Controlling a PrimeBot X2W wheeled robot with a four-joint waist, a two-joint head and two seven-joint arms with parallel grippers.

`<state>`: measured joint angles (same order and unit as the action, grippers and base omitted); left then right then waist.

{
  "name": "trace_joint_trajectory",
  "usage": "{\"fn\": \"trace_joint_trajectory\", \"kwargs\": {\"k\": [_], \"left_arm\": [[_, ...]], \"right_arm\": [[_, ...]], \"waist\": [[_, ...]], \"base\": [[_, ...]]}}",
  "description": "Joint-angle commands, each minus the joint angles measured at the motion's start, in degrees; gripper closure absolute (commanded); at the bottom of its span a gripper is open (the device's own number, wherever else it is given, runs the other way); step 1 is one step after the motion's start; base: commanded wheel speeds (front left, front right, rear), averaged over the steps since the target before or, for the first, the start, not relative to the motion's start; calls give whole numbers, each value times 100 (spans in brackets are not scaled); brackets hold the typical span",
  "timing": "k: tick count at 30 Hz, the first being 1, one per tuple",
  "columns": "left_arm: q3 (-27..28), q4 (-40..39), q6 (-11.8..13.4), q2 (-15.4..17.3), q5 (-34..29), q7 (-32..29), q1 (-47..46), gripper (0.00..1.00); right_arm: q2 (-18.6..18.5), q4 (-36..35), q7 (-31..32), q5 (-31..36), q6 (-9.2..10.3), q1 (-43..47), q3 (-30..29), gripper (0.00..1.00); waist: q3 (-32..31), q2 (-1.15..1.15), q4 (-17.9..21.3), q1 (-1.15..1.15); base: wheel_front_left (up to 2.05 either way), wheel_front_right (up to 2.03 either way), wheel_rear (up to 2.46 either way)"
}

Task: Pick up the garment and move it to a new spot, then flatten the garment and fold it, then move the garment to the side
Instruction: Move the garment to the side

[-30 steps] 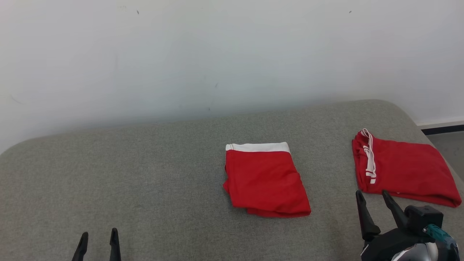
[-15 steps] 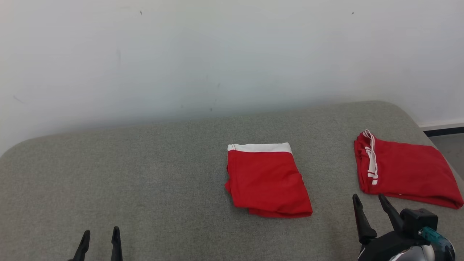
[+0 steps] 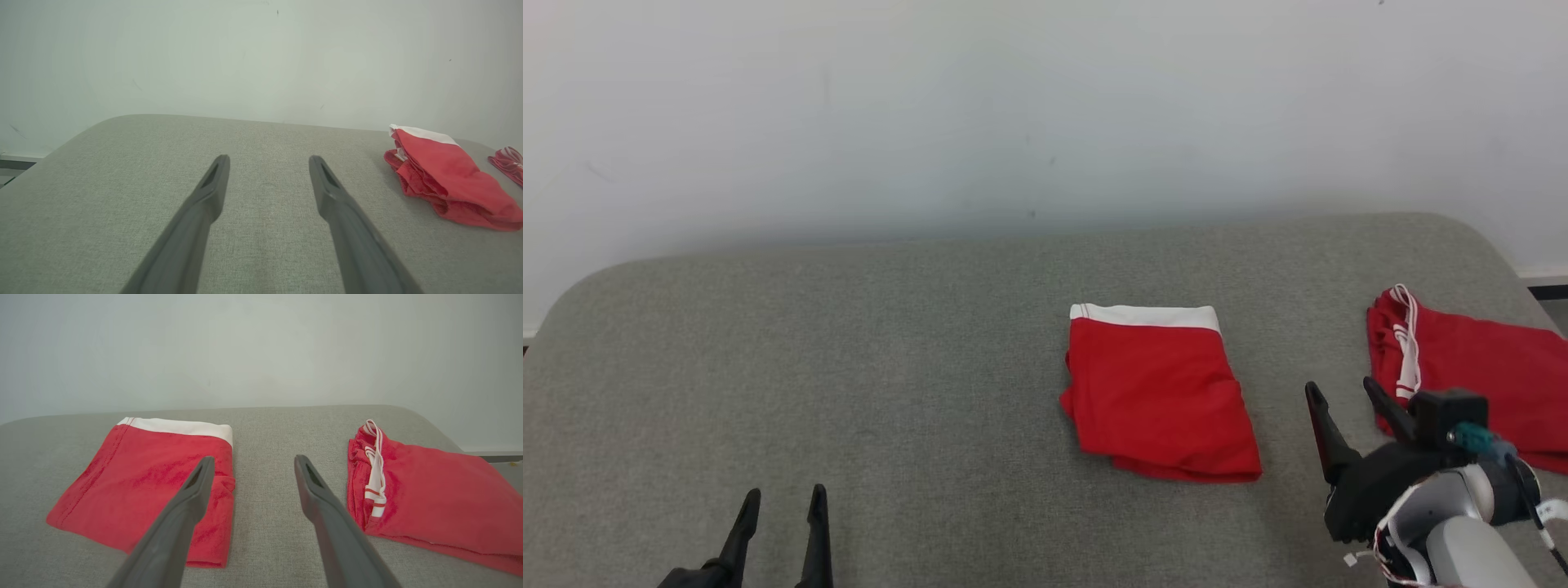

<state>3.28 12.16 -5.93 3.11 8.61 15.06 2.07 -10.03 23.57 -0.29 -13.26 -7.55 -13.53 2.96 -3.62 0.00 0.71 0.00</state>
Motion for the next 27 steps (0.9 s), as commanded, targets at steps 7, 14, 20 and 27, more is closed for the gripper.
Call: {"fn": "trace_joint_trajectory", "kwargs": {"k": [7, 14, 20, 27], "left_arm": [[-328, -20, -51, -11, -8, 12, -364, 0], [-540, -72, -63, -18, 47, 12, -736, 0], [-625, -47, -83, -20, 107, 12, -952, 0], [-752, -31, -94, -22, 194, 12, -1143, 0]], "right_arm": [[-232, 1059, 1214, -249, 15, -1087, 261, 0], [-297, 2097, 1965, -365, 15, -1944, 187, 0], [-282, 2767, 2283, -497, 15, -2339, 87, 0], [-281, 3395, 3020, -665, 15, -2458, 305, 56]], "waist": [[420, 0, -537, 0], [897, 0, -933, 0], [1172, 0, -1143, 0], [1412, 0, -1303, 0]], "base": [[0, 0, 0], [0, 0, 0], [0, 0, 0], [0, 0, 0]]}}
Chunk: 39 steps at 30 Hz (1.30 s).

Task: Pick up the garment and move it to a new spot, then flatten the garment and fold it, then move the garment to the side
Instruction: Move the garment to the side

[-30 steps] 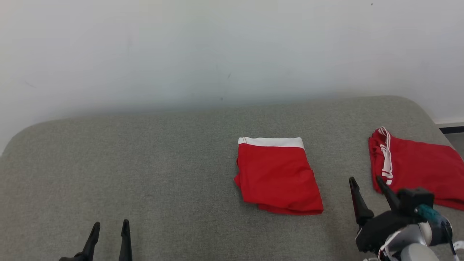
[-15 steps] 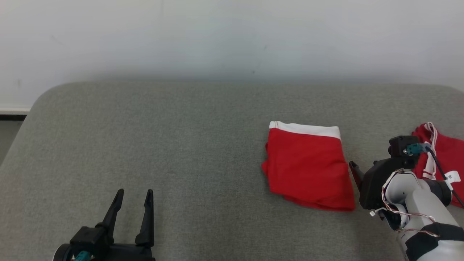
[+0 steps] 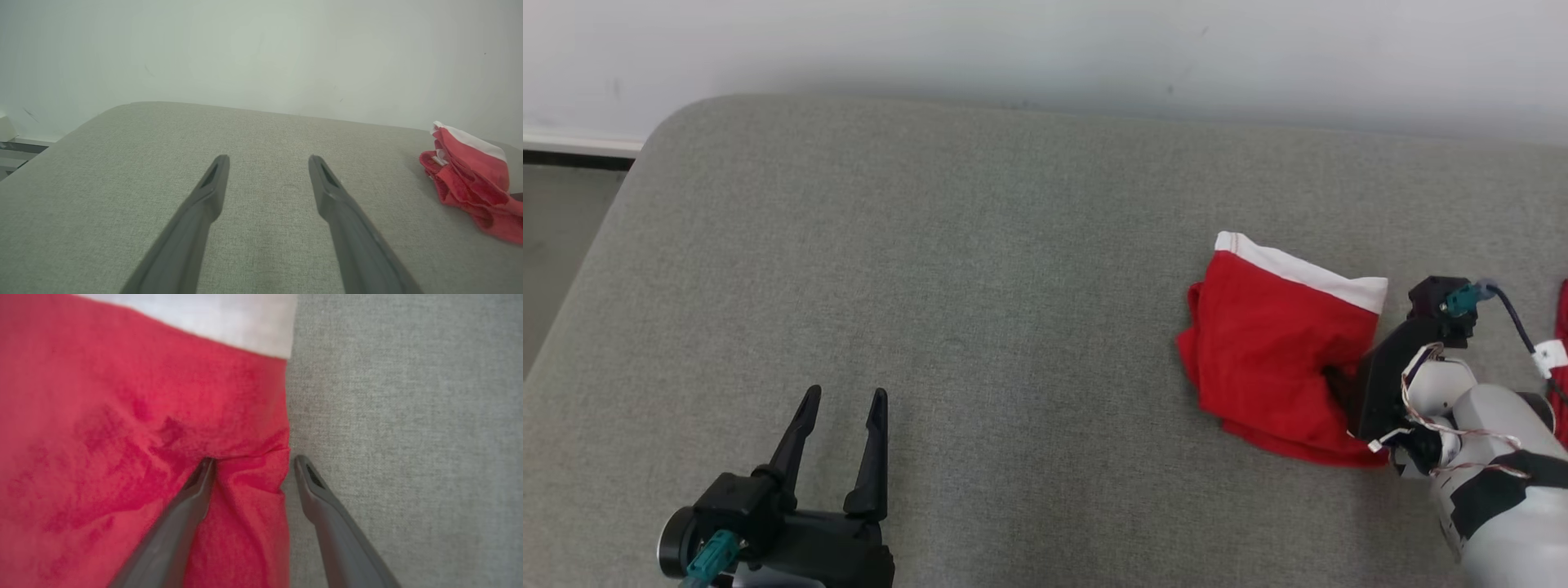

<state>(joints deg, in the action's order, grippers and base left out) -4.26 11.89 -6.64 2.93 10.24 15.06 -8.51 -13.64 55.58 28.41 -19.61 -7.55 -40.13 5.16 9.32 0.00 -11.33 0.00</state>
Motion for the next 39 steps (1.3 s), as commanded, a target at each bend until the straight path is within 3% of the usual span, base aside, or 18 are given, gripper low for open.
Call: {"fn": "trace_joint_trajectory", "kwargs": {"k": [1, 11, 16, 23, 31, 39], "left_arm": [[-8, -6, -12, -3, 43, 12, -91, 0], [262, -162, 22, 1, 52, 12, 24, 0], [387, -301, 53, 1, 170, 11, 17, 0], [456, -428, 30, -1, 155, 10, -147, 0], [434, -467, 13, 3, 71, 6, -335, 0], [386, -435, -27, 30, -109, 6, -558, 0]], "right_arm": [[56, 196, 227, -37, 15, 189, 162, 100], [-652, -890, 727, -102, 16, -432, 1763, 100], [-1163, -1911, 1079, -676, 16, -743, 2745, 100], [-1839, -2787, 1061, -1172, 16, -1296, 3560, 100], [-2181, -2651, 462, -1312, 16, -1647, 3806, 100], [-2162, -1817, -447, -1088, 16, -1854, 3344, 100]], "waist": [[133, 0, -97, 0], [185, 0, 551, 0], [235, 0, 1173, 0], [406, 0, 2037, 0], [650, 0, 2635, 0], [1025, 0, 2737, 0]], "base": [[0, 0, 0], [0, 0, 0], [0, 0, 0], [0, 0, 0], [0, 0, 0], [0, 0, 0]]}}
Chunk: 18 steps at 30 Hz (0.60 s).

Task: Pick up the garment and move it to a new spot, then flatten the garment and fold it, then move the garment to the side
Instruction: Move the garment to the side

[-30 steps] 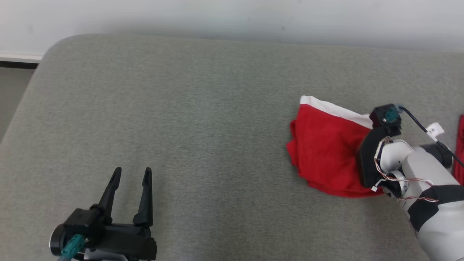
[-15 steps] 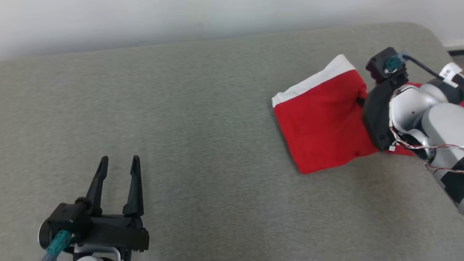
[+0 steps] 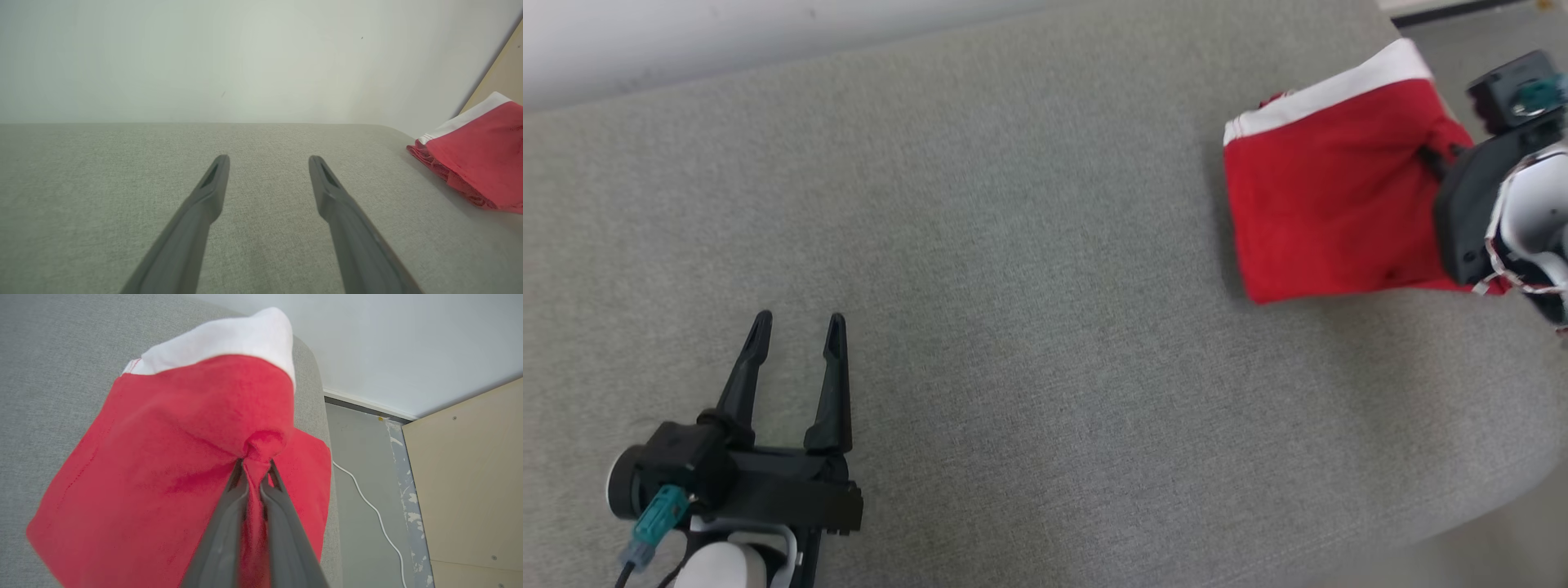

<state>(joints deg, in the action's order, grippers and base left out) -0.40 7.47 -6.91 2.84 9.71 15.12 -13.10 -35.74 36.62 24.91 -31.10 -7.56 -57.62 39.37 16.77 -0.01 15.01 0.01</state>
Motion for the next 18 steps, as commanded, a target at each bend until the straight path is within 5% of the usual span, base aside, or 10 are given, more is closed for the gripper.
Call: {"fn": "trace_joint_trajectory", "kwargs": {"k": [1, 11, 18], "left_arm": [[-14, 9, -9, 60, -79, 0, -123, 0], [-280, -43, -49, 286, -179, 0, -501, 0], [-400, -104, -55, 428, -201, 0, -649, 0]], "right_arm": [[65, 206, -189, 91, 17, -130, -167, 100], [-254, 1367, -988, 903, 17, -340, -717, 100], [-143, 2060, -1290, 1399, 17, -377, -1363, 100]], "waist": [[335, 1, 88, -1], [837, 1, -279, -1], [1009, 1, -397, -1]], "base": [[0, 0, 0], [0, 0, 0], [0, 0, 0]]}}
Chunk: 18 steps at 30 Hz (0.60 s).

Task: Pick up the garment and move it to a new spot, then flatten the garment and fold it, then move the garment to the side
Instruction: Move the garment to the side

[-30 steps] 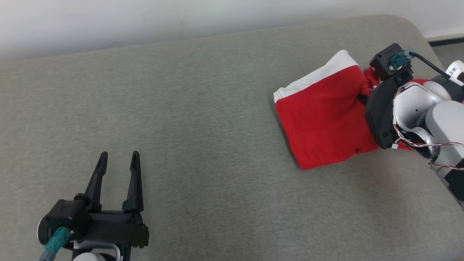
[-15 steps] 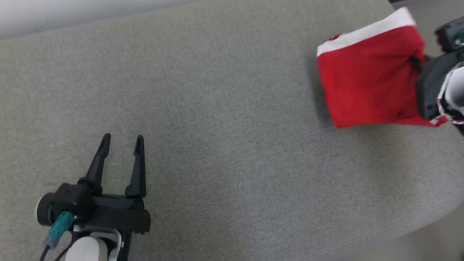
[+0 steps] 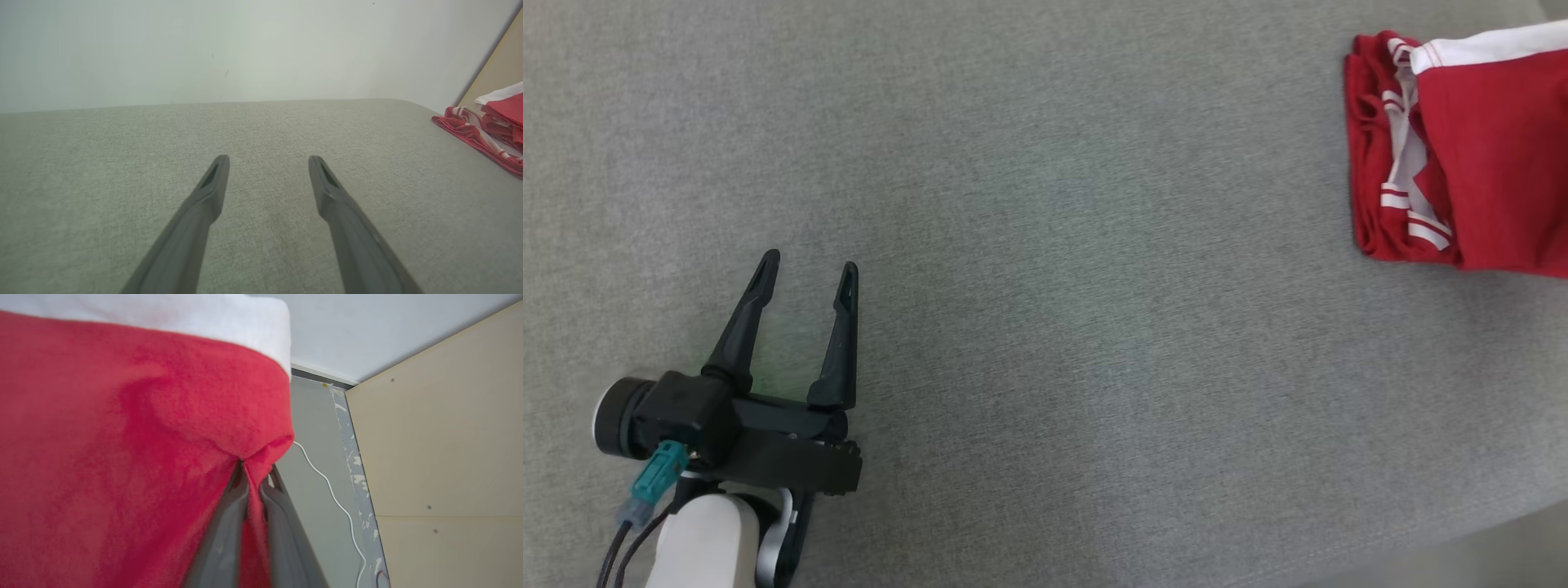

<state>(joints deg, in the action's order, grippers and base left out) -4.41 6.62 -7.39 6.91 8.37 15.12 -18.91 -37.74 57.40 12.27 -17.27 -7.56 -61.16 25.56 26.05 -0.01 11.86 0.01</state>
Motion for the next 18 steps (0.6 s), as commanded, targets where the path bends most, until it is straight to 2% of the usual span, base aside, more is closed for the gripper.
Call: {"fn": "trace_joint_trajectory", "kwargs": {"k": [1, 2, 4, 7, 12, 18], "left_arm": [[-7, -30, -2, 42, -61, 0, -80, 0], [-15, -41, 1, 66, -50, 0, -94, 0], [-35, -53, 1, 89, -55, 0, -110, 0], [-50, -5, 1, 103, -48, 0, -80, 0], [-13, 65, 0, 48, 27, 0, 39, 0], [209, 259, 19, -49, 159, 1, 338, 0]], "right_arm": [[84, 60, -80, 113, 17, -30, -70, 100], [84, 130, -169, 212, 17, -67, -170, 81], [112, 227, -386, 469, 17, -129, -326, 0], [271, 390, -815, 949, 17, -130, -699, 0], [617, 510, -1202, 1257, 17, 81, -1081, 0], [1033, 394, -1920, 1011, 17, 609, -1487, 0]], "waist": [[96, 1, -86, -1], [108, 1, -90, -1], [119, 1, -91, -1], [48, 1, -82, -1], [-284, 1, -117, -1], [-982, 1, -225, -1]], "base": [[0, 0, 0], [0, 0, 0], [0, 0, 0], [0, 0, 0], [0, 0, 0], [0, 0, 0]]}}
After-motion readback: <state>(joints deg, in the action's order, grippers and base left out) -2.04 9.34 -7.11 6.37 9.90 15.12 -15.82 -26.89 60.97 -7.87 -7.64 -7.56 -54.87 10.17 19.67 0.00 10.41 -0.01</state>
